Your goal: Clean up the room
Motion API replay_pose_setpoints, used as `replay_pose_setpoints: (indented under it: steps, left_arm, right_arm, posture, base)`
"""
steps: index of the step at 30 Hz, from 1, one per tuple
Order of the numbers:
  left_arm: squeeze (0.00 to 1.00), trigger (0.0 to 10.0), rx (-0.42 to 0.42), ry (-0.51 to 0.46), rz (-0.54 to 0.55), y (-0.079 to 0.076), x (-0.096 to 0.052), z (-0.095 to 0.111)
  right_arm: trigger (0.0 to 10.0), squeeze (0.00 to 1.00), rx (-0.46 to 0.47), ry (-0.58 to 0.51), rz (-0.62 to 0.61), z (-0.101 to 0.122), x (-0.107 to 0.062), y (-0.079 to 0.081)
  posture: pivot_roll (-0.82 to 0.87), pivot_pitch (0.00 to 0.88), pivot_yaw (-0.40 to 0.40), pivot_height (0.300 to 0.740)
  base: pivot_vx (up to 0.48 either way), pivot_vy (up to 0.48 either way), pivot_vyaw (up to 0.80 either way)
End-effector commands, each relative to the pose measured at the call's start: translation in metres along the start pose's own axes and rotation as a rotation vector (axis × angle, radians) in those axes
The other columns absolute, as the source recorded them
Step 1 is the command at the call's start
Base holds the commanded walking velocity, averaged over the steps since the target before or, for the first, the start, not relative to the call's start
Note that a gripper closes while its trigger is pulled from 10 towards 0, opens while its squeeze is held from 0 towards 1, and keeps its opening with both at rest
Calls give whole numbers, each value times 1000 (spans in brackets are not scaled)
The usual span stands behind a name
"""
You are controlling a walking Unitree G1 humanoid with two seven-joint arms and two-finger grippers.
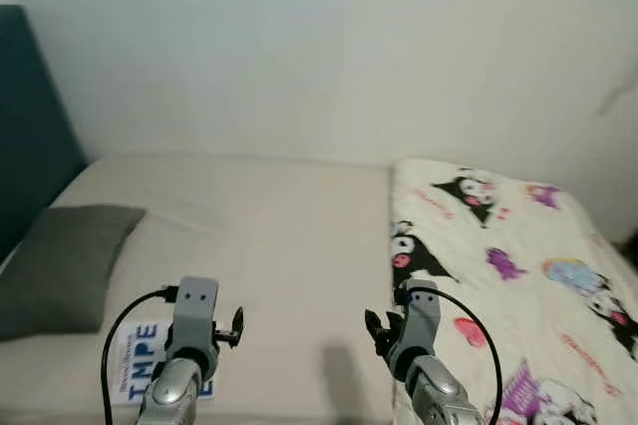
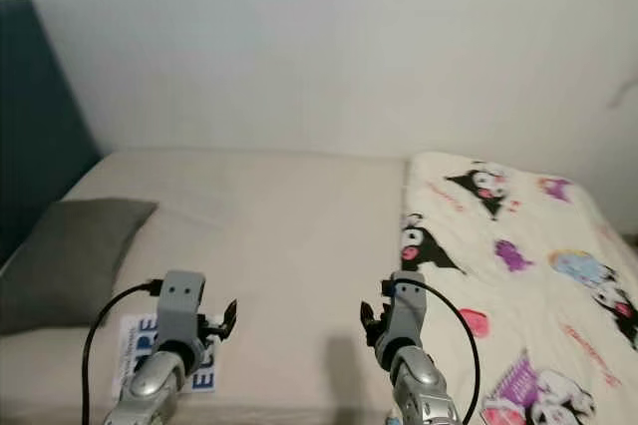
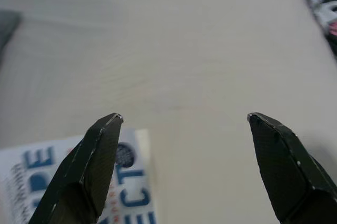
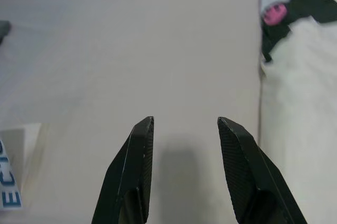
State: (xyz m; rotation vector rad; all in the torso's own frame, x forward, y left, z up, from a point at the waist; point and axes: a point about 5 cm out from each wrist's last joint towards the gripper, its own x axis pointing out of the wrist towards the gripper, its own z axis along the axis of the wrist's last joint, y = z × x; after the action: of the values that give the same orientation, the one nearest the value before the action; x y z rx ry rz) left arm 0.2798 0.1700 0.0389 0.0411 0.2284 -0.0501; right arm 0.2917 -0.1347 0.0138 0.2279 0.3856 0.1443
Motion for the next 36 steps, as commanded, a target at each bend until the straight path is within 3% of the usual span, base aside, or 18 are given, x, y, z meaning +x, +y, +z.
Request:
replay_pose_setpoints:
  steps: [1,16,26,36]
  left_arm:
    - [0,10000,-3,10,-4,-2,0,-3]
    - [0,10000,-82,-6,58,4,-5,-5]
    - [0,10000,-93,-21,41,-5,-7,-3]
    - [0,10000,-91,-21,30,-6,-7,-3]
  right_arm:
    - [10000,0,-3,14,-18,-3,-2,-5]
    - [10000,0,-41,-9,27,1,-1,-2]
    - [10000,0,-40,-14,35,2,-1,-2]
    - [10000,0,-38,-8,41,-1,-3,-1]
  posture:
    - [-34,86,-50,740]
    - [-32,88,-48,740]
    - [-31,92,-51,740]
    - [-32,93,-50,740]
  base:
    - [0,0,-800]
    - [0,0,-53]
    - [0,0,0]
    - [0,-345,0]
